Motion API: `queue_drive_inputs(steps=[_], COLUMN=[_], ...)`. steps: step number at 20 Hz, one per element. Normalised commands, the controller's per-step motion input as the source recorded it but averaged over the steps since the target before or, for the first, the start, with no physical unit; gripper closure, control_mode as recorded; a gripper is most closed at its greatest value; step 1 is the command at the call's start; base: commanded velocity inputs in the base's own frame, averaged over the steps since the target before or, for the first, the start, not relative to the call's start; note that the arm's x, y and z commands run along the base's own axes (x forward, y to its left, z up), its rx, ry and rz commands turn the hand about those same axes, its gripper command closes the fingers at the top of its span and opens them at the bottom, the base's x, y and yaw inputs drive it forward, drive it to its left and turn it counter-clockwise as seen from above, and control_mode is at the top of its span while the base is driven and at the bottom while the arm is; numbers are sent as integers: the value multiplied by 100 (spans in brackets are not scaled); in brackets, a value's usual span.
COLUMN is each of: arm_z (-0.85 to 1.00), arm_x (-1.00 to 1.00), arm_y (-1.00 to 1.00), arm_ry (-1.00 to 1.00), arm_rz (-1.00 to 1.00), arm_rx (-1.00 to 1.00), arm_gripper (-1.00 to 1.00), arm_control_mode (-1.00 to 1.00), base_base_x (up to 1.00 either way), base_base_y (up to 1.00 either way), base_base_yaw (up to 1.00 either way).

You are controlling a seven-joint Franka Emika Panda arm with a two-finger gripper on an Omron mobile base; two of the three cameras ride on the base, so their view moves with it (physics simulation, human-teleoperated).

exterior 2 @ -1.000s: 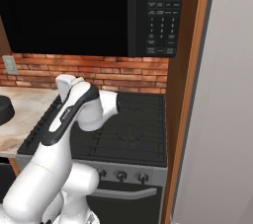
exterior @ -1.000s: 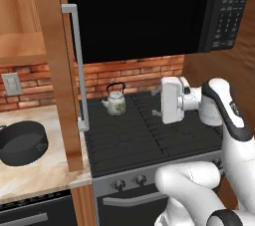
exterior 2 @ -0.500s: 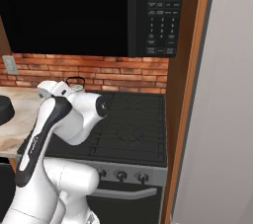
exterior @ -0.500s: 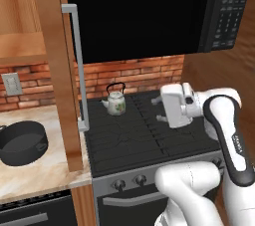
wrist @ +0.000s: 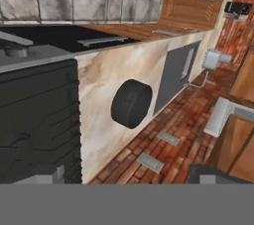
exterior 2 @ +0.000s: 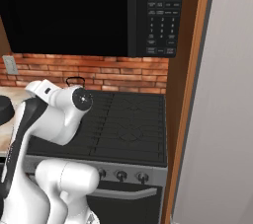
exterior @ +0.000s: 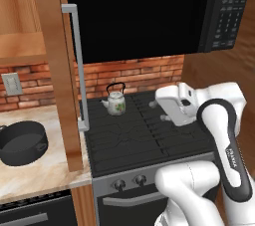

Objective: Pick the kettle from the cabinet and place it on a stove burner. Then pick the pot from the counter and place it on another stove burner. Finally, turn both burners on.

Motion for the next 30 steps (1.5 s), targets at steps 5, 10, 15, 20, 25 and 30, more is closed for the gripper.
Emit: queue_drive_inputs(steps=[5,10,15,20,25,30], arm_z=[0,0,0,-1,0,0], arm_x=[-10,-16,-10,0,-1,0], arm_y=[12,4,1,1,0,0], arm_ry=[-3,-3,0,0,-3,0], arm_rz=[-3,0,0,0,0,0], arm_rx=[-7,-1,0,-1,0,0], arm_gripper=[-100,-100,-100,-100,-100,-100], arm_control_mode=[-100,-100,-100,-100,100,100], base_base_x=[0,0,0,0,-22,-58], base_base_y=[0,0,0,0,0,0], base_base_yaw=[0,0,0,0,0,-2])
